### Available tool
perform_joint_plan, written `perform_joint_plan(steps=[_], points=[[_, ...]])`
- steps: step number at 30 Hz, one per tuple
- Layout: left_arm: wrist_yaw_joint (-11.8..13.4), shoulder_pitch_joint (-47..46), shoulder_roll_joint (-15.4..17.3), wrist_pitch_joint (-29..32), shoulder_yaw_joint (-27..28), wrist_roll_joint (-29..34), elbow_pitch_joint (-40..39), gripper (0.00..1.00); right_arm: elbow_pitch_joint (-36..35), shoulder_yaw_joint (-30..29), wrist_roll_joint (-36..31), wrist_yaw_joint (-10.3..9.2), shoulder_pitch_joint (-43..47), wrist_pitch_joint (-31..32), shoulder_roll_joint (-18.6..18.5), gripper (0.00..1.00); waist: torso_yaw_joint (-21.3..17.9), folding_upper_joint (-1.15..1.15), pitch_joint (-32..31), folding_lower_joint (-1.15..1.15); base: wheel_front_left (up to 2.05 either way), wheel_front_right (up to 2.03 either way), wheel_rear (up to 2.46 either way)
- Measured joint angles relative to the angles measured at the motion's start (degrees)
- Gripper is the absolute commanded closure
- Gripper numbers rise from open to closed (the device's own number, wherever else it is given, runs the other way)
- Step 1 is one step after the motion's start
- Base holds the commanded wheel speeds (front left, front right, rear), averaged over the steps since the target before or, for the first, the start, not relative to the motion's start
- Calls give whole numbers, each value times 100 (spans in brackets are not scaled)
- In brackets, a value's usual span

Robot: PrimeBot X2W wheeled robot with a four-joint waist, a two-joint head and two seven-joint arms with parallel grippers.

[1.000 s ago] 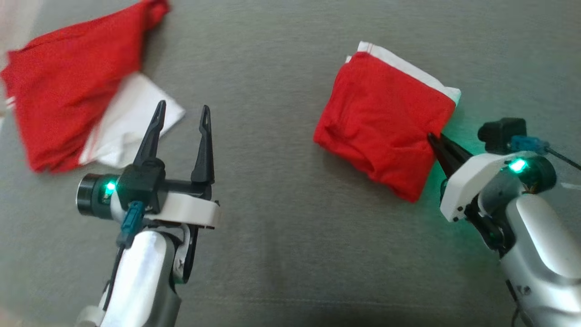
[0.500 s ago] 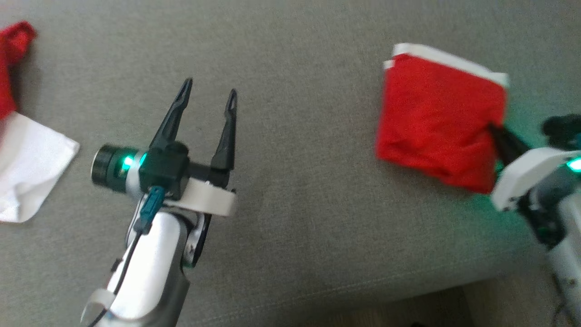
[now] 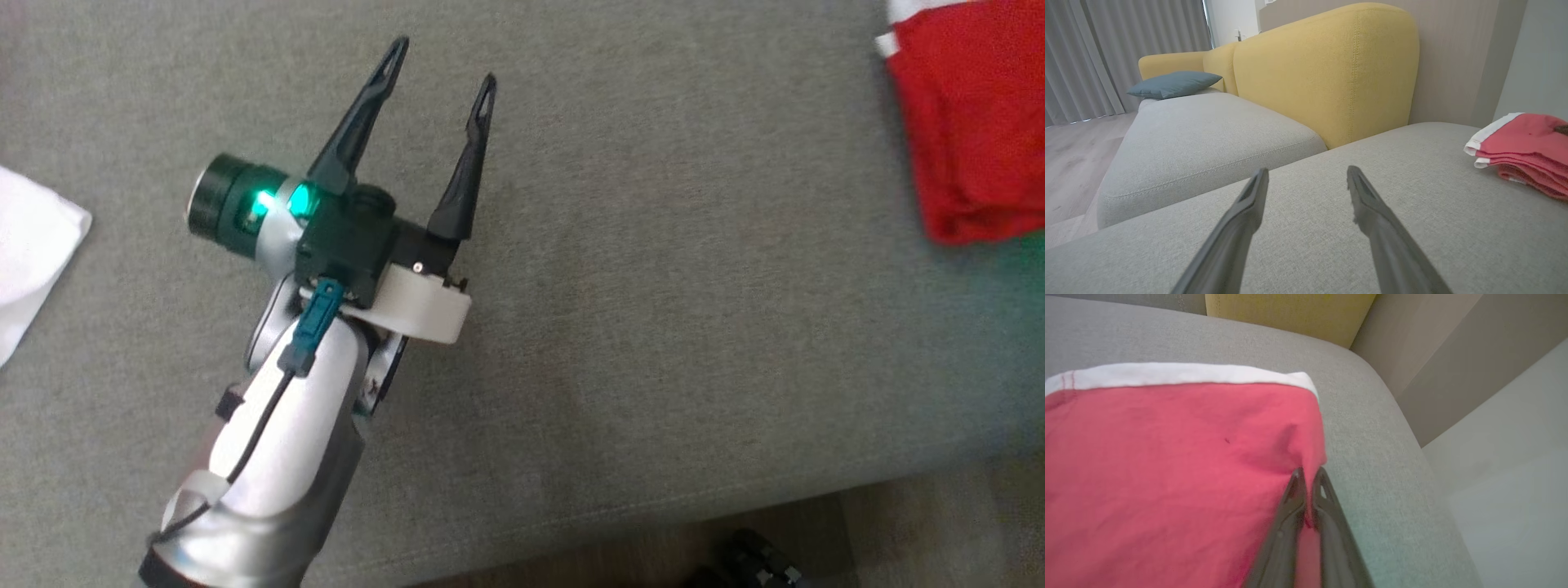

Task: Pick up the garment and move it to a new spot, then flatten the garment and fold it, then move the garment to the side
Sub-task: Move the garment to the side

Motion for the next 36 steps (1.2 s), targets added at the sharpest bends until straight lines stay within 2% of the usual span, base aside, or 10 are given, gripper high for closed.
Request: perform_joint_plan(steps=[11,18,19,20,21,22,23,30,32,36], points=[[-48,-556,-55,-1,-307,99,-129,0,310,-1110,-726,0,-554,-67,-110,100,220,0,620,0,0,0,0],[-48,-697,-79,-1,-417,115,-140,0,519,-1808,-1363,0,-688,-175,-21,100,283,0,785,0,0,0,0],[-48,-717,-79,-1,-430,115,-140,0,532,-1887,-1465,0,-691,-213,4,98,284,0,781,0,0,0,0],[-48,-736,-79,-1,-447,112,-140,0,553,-2027,-1633,0,-689,-347,86,67,281,0,752,0,0,0,0],[-47,-734,-78,-1,-458,111,-137,0,557,-2080,-1715,0,-689,-442,151,56,278,0,726,0,0,0,0],[-46,-731,-76,-1,-472,96,-134,0,557,-2135,-1793,0,-689,-547,224,24,274,0,694,0,0,0,0],[-42,-725,-74,-1,-477,74,-131,0,559,-2196,-1882,0,-689,-593,305,0,267,0,655,0,0,0,0],[45,-444,-47,-1,-448,-131,-58,0,579,-2324,-2107,0,-602,-1238,829,0,200,0,229,0,0,0,0],[65,-338,-43,-1,-432,-168,-43,0,521,-2265,-2100,0,-529,-1361,892,0,191,0,148,0,0,0,0],[223,82,10,-1,-303,-308,-4,0,111,-1857,-1890,0,-25,-1748,1285,0,160,0,-199,0,0,0,0]])
